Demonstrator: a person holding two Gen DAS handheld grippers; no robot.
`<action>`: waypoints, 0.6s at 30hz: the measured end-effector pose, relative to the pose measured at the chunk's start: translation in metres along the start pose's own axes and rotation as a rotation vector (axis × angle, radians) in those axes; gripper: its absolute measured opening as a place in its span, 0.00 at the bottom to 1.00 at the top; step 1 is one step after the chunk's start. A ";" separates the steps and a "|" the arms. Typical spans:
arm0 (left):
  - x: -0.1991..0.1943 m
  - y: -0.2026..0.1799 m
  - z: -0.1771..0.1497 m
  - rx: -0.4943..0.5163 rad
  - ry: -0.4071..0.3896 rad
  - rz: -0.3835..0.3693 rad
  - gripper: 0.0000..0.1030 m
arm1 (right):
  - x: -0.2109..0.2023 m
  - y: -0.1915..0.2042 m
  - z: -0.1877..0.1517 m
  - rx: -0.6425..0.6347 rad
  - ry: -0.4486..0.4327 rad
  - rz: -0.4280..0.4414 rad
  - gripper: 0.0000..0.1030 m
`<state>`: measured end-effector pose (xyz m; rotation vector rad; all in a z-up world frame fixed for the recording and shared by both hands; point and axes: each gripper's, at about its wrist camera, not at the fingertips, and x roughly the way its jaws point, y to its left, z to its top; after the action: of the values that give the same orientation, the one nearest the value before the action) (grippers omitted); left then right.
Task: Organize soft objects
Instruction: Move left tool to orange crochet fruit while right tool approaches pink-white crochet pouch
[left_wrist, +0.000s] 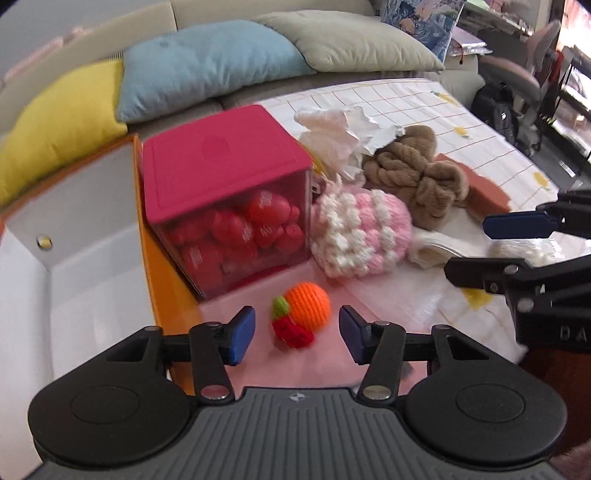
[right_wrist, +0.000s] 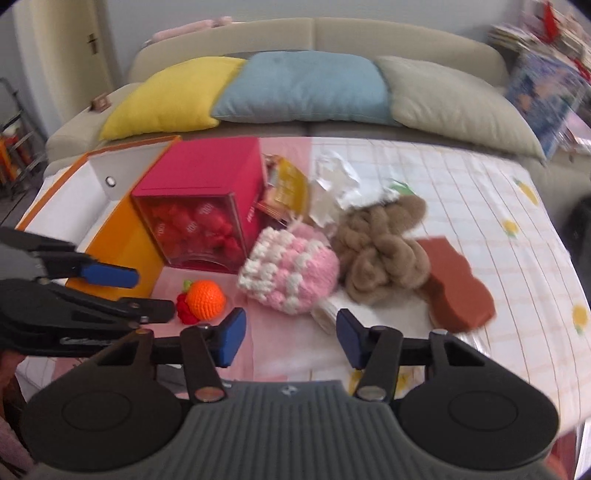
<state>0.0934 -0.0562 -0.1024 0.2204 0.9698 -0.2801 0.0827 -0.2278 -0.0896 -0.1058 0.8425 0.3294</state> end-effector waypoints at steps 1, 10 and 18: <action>0.004 -0.001 0.003 0.004 0.008 0.019 0.62 | 0.006 0.001 0.002 -0.035 0.001 0.011 0.52; 0.025 -0.026 0.009 0.230 0.041 0.064 0.63 | 0.039 -0.003 0.011 -0.387 0.013 0.022 0.51; 0.055 -0.021 0.010 0.220 0.111 0.065 0.63 | 0.068 0.008 0.022 -0.641 0.041 0.096 0.57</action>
<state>0.1232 -0.0863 -0.1441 0.4714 1.0394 -0.3178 0.1379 -0.1988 -0.1250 -0.6717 0.7583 0.6816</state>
